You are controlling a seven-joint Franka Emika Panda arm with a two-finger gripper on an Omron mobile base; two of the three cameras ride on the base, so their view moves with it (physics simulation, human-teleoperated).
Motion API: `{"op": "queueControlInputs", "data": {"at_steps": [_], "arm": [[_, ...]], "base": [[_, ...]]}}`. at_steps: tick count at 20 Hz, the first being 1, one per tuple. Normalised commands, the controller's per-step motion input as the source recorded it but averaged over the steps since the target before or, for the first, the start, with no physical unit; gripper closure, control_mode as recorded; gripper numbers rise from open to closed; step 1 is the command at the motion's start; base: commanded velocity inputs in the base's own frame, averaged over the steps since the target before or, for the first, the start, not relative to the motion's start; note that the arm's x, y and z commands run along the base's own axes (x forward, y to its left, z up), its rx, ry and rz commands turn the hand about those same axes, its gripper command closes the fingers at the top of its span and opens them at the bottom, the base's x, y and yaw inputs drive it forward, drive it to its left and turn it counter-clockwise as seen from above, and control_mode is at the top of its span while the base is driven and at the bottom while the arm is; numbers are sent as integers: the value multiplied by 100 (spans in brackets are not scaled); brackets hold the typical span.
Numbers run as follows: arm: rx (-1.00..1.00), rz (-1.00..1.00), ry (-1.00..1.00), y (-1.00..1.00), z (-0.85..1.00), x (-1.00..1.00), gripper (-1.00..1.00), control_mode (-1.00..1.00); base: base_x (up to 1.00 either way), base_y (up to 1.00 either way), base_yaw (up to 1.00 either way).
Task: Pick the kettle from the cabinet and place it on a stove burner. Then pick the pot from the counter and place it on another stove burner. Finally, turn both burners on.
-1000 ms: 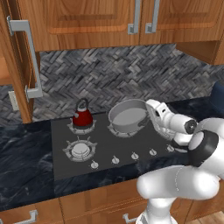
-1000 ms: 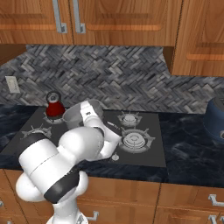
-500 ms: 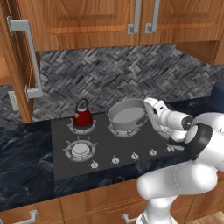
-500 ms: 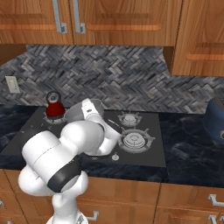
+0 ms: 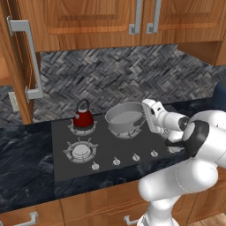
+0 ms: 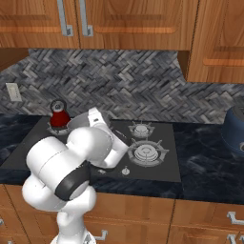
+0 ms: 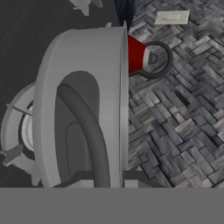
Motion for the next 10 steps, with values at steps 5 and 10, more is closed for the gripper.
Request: {"op": "queueControlInputs", "data": {"at_steps": [5, 10], "arm": [[9, 12, 0, -28, -15, 4, 100, -100], [9, 8, -2, -37, -6, 7, 100, -100]], "base": [[0, 0, 0], [0, 0, 0]]}}
